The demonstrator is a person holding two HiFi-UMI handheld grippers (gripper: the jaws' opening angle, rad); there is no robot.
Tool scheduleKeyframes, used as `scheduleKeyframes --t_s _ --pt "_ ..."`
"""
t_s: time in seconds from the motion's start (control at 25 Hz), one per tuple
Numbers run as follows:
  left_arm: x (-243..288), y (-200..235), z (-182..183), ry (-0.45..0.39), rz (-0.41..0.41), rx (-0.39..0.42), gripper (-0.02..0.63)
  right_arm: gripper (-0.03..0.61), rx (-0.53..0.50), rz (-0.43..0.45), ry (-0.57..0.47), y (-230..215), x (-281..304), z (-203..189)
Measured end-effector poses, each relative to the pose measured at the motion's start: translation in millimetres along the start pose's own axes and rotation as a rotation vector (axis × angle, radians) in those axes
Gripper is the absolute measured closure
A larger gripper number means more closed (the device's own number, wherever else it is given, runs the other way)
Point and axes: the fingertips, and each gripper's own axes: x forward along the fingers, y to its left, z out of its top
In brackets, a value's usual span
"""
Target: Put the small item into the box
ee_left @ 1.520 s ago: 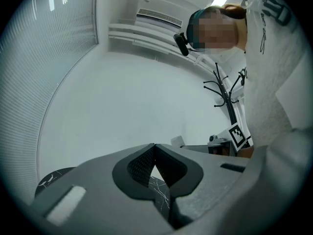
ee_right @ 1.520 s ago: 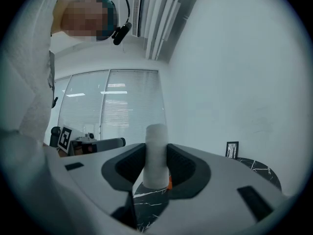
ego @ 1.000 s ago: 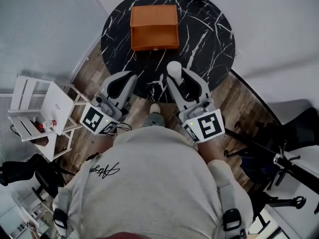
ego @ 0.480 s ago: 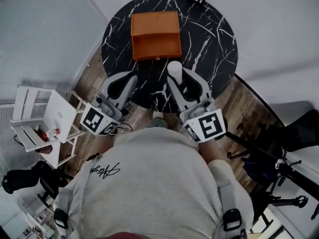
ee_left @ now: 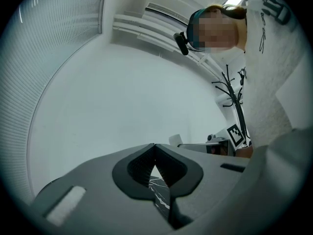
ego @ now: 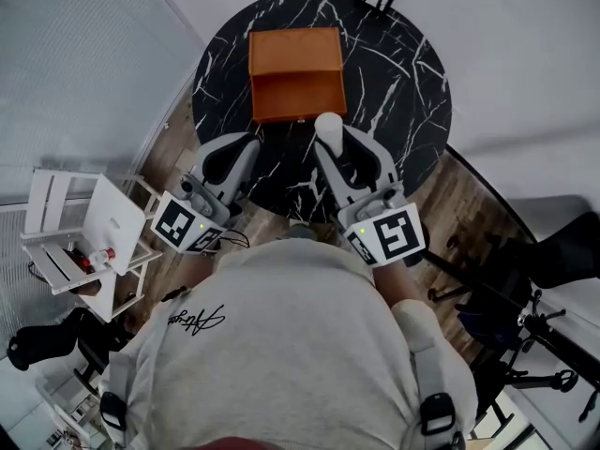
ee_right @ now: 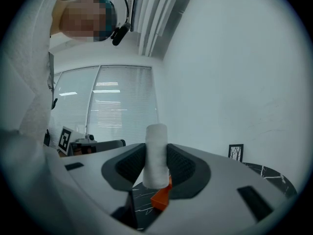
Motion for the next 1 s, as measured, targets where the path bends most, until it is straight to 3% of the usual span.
scheduleKeyframes --t_s 0.76,1.0 --pt "5.9 -3.5 3.6 -0.009 0.039 0.013 0.611 0.442 0.003 0.030 0.001 -9.7 -1.4 0.1" --pt "12.9 -4.3 9.4 -0.026 0.066 0.019 0.611 0.443 -0.080 0.054 0.030 -16.7 -0.4 -1.2"
